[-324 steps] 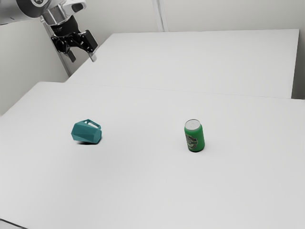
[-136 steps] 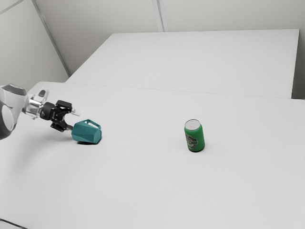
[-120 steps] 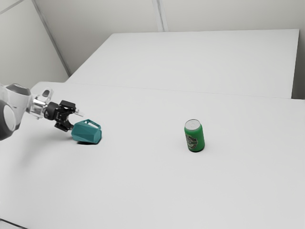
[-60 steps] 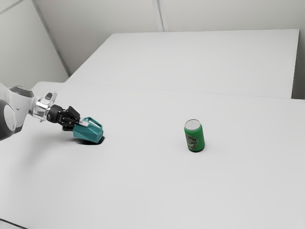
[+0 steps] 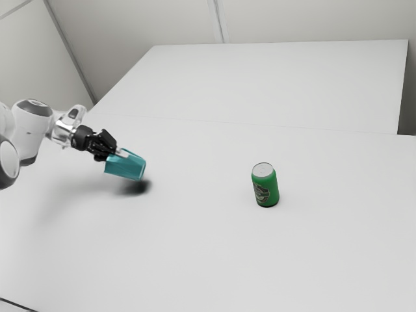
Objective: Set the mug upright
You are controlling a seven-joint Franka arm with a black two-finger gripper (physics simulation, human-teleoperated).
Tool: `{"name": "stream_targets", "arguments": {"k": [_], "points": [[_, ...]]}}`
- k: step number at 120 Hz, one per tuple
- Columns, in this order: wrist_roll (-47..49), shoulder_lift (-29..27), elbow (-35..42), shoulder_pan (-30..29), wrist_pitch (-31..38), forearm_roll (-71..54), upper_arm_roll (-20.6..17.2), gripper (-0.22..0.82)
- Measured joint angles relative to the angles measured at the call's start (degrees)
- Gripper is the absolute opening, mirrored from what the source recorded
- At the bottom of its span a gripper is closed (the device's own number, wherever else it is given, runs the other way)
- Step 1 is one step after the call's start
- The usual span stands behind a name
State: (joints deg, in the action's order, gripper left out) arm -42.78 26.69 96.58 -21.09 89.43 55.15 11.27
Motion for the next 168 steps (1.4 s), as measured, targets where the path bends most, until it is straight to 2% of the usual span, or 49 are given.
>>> {"name": "stream_targets", "arguments": {"k": [15, 26, 35, 58, 90, 111, 124, 133, 147, 168], "points": [[1.42, -3.93, -0.84, 2.52, 3.16, -6.35, -4.16, -0.14], [3.46, -6.13, -1.57, 5.08, 8.93, -17.67, -9.18, -0.14], [6.22, -6.46, -2.94, 8.31, 13.43, -29.38, -11.27, -0.14], [15.52, -3.57, -3.23, 14.68, 24.15, -52.18, -12.29, -0.14], [26.96, -0.88, -2.52, 15.29, 30.70, -60.19, -13.01, -0.14], [32.17, -0.31, -2.26, 15.29, 31.62, -60.81, -13.02, 0.22], [34.70, -0.32, -2.25, 15.29, 31.86, -60.95, -13.03, 0.38], [36.18, -1.30, -3.33, 15.29, 31.11, -60.94, -13.29, 0.44], [38.07, -6.58, -7.41, 15.25, 25.65, -60.01, -14.70, 0.51], [39.98, -11.95, -17.50, 15.15, 12.29, -59.40, -20.82, 0.56]]}}
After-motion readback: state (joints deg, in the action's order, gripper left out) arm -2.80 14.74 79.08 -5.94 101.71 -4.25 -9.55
